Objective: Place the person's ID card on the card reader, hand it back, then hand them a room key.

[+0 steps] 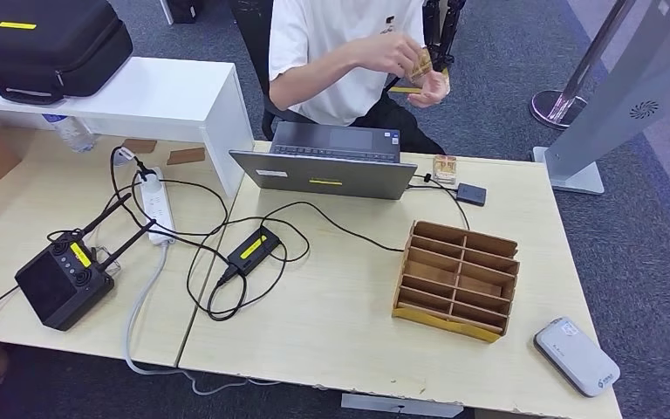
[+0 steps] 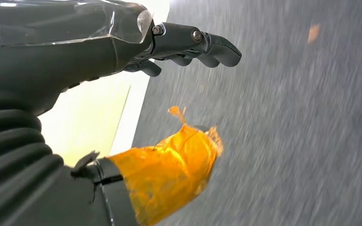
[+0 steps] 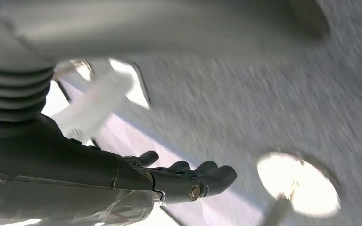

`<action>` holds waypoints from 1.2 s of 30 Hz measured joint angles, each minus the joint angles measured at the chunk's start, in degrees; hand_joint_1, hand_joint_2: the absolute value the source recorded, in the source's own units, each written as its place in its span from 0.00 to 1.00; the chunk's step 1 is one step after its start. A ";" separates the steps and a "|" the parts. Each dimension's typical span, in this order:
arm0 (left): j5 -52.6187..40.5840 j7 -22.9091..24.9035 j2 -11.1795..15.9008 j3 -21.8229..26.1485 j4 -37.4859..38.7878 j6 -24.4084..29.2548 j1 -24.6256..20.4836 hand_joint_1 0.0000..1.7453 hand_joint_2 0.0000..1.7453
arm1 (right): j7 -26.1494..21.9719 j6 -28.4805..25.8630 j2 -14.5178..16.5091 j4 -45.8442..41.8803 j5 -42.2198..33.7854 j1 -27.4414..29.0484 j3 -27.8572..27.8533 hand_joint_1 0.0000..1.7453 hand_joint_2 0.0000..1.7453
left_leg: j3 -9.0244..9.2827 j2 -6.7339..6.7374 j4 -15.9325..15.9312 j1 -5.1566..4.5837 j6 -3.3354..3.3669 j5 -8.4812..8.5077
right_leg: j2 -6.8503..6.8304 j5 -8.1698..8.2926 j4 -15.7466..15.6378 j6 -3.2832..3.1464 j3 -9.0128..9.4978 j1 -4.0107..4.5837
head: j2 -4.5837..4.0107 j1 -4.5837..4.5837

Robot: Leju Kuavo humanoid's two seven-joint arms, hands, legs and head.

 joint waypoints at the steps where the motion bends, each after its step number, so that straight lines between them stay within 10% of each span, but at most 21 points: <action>1: 0.16 1.08 0.09 0.03 0.63 -1.68 -0.15 0.00 0.00 | 0.01 0.50 -0.27 1.39 0.09 -0.30 -1.16 0.00 0.00 | 0.00 0.00 0.00 0.01 0.00 0.00 | 0.01 0.00 0.00 0.00 -0.01 0.00 | 0.00 0.00; 5: 1.12 3.30 0.16 0.25 2.31 -4.11 -0.66 0.00 0.00 | -0.28 1.86 -1.41 5.26 0.25 -1.28 -3.82 0.00 0.00 | 0.01 0.01 -0.01 0.03 -0.01 0.02 | 0.03 0.01 0.01 0.00 0.00 0.00 | 0.00 0.02; 9: 1.92 3.97 0.11 0.77 2.90 -4.36 -0.91 0.00 1.00 | -0.55 2.45 -1.91 7.19 0.27 -1.82 -4.97 0.00 0.00 | 0.02 0.01 0.00 0.02 -0.02 0.02 | 0.03 0.01 0.01 0.01 0.00 0.00 | 0.00 0.02; 16: 4.01 3.71 0.12 2.27 3.10 -3.99 -1.02 0.00 1.00 | -0.85 4.50 -2.14 9.16 0.36 -2.33 -5.58 0.00 0.00 | 0.02 0.01 -0.01 0.02 -0.02 0.02 | 0.04 0.01 0.01 0.01 -0.01 0.00 | 0.00 0.00; 20: 5.52 2.82 0.16 3.32 3.10 -5.79 -1.08 0.00 1.00 | -0.49 5.23 -1.94 9.98 1.14 -2.53 -5.59 0.00 1.00 | 0.02 0.02 -0.01 0.03 -0.02 0.02 | 0.04 0.01 0.01 0.01 -0.01 0.00 | 0.00 0.01; 36: 7.34 -0.68 0.21 5.30 3.21 -9.93 -1.17 0.00 1.00 | -2.08 8.20 -1.69 11.03 1.32 -2.62 -5.57 0.00 1.00 | 0.02 0.02 -0.01 0.02 -0.02 0.02 | 0.04 0.01 0.01 0.01 0.00 0.00 | 0.00 0.01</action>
